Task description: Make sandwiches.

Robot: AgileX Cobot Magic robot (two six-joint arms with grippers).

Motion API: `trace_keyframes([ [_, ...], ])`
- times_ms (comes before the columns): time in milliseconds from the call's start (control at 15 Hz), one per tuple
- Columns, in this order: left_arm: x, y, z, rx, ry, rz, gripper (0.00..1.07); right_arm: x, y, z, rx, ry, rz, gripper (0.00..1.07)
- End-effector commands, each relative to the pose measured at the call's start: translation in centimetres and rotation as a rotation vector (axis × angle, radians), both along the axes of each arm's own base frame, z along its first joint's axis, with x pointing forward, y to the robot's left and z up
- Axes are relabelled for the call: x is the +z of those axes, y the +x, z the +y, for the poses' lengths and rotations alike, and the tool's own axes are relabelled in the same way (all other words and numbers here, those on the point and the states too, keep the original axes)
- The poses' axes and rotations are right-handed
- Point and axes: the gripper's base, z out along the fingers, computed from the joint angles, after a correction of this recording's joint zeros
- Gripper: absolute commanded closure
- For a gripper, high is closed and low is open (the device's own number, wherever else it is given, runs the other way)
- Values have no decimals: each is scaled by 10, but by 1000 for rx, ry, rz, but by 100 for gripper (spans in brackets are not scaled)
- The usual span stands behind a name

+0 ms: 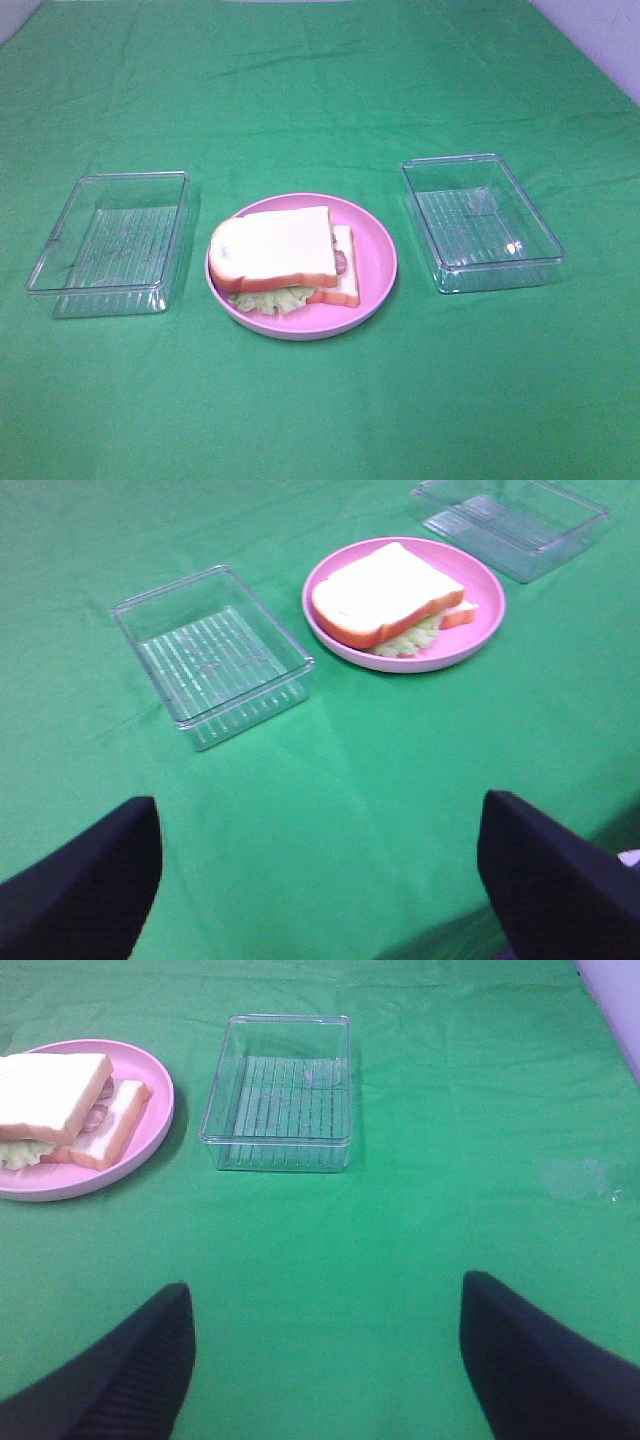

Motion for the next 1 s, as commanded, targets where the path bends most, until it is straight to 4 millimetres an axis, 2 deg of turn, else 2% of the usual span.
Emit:
trace_keyframes([
  [67,-1,-2,-1,118,-11,-30,25,0,-2,0,-1,-5,-23,37],
  [400,-1,0,-3,302,-8,-31,26,0,-2,0,1,-3,-23,37],
  [1000,-1,0,-3,299,-8,-31,26,0,-2,0,1,-3,-23,37],
])
